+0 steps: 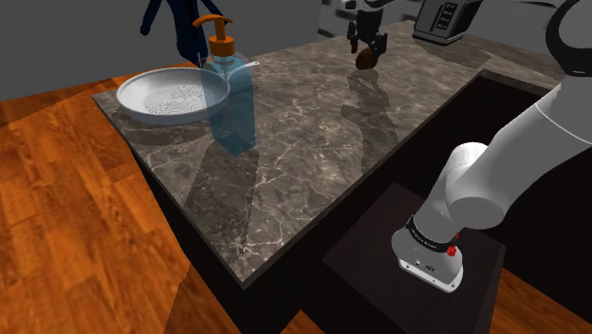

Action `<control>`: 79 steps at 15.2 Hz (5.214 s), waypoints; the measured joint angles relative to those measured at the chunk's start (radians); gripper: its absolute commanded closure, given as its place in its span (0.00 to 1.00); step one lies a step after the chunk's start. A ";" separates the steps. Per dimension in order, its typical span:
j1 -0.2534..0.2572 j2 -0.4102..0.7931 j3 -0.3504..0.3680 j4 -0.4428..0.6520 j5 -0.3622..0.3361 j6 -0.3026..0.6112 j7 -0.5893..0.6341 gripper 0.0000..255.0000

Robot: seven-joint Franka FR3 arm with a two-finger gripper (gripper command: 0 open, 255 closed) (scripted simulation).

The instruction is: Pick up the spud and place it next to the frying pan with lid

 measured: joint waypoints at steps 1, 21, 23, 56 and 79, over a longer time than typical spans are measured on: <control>-0.002 -0.001 -0.004 -0.019 -0.002 0.018 0.002 0.00; -0.003 0.006 -0.008 -0.011 0.000 0.020 -0.004 1.00; -0.001 0.006 -0.005 0.013 0.003 -0.004 -0.010 1.00; 0.098 0.016 0.164 0.338 0.034 -0.386 0.119 1.00; 0.246 0.055 0.408 0.292 0.114 -0.428 0.528 1.00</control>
